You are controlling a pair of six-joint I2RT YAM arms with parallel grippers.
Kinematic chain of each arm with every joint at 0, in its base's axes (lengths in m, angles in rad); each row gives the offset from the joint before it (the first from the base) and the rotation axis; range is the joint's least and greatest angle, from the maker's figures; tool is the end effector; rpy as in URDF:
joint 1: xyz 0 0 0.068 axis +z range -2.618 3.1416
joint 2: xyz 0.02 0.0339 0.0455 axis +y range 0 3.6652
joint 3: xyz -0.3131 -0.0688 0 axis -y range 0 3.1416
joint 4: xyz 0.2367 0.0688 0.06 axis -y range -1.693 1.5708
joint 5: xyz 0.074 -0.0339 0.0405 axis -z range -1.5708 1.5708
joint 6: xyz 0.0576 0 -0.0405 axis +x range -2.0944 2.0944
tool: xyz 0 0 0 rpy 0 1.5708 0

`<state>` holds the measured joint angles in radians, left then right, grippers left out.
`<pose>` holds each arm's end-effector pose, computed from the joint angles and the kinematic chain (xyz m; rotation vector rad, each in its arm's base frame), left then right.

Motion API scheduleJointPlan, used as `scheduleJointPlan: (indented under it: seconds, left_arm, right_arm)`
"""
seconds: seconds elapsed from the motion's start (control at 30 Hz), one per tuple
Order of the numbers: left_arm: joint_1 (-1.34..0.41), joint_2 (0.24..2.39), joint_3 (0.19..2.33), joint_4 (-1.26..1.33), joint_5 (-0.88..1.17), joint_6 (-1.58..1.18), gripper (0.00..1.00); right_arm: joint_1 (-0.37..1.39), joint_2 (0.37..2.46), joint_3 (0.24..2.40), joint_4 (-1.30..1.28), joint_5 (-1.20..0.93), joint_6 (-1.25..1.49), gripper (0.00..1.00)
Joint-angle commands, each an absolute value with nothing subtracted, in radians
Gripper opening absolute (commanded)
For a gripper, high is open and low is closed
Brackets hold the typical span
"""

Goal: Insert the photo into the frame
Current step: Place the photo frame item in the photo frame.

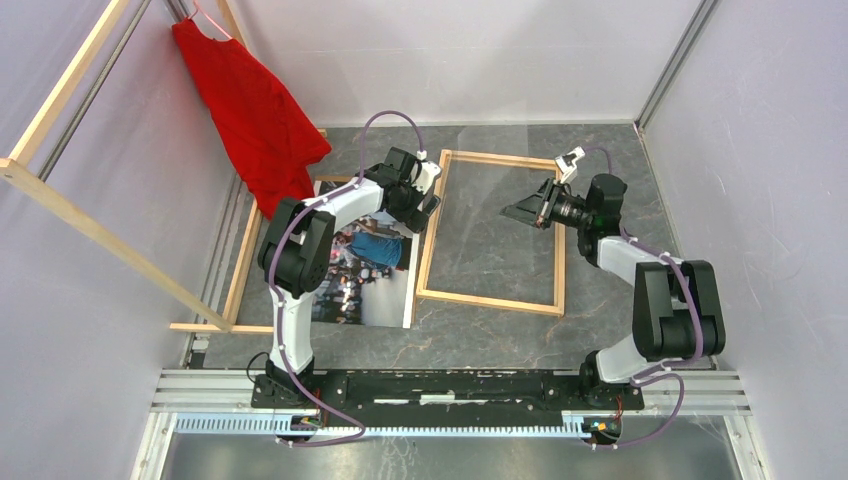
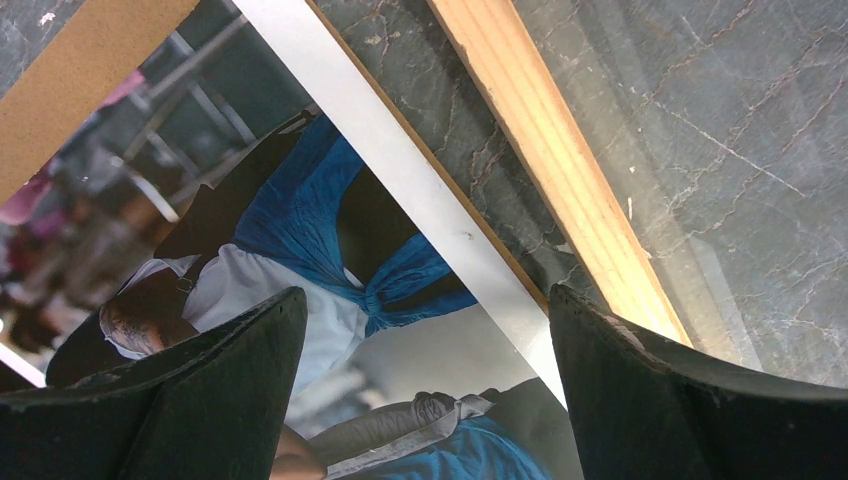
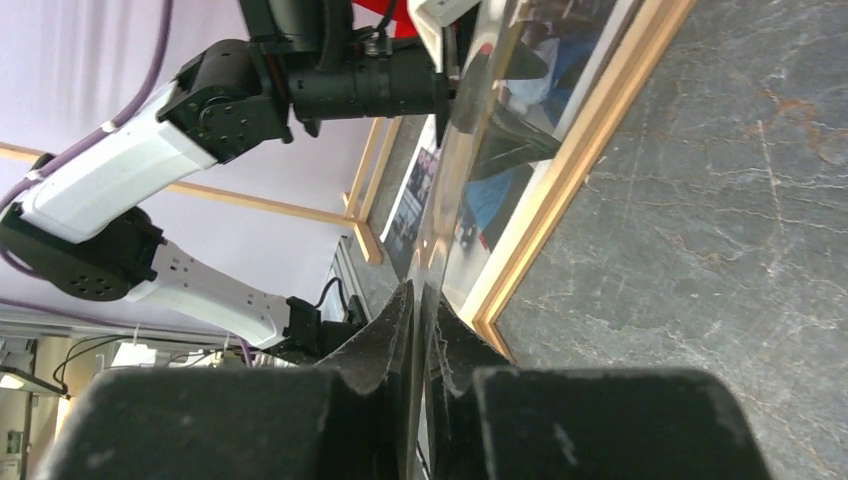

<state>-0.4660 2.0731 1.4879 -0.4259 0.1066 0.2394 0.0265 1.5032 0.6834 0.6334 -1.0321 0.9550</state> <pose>0.4179 -0.2171 0.1960 0.9315 2.4156 -0.2213 0.3046 0.0575 0.2746 0.0481 1.9533 1.5755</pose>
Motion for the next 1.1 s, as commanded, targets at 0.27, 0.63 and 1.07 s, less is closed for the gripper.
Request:
scheduleJointPlan:
  seconds: [0.27,0.63,1.07]
  left_arm:
    - [-0.46,2.055,1.499,-0.426,0.086,0.207,0.96]
    - [-0.46,2.048,1.489,-0.424,0.091,0.208,0.96]
    - [-0.462,2.045,1.488,-0.42,0.093,0.212,0.96]
  right_arm:
    - [0.031,1.579,0.923,-0.012,-0.885,0.438,0.14]
    - [0.007,1.482,0.843,-0.107,-0.741,0.432,0.15]
    - [0.006,1.468,0.847,-0.142,-0.718,0.425,0.18]
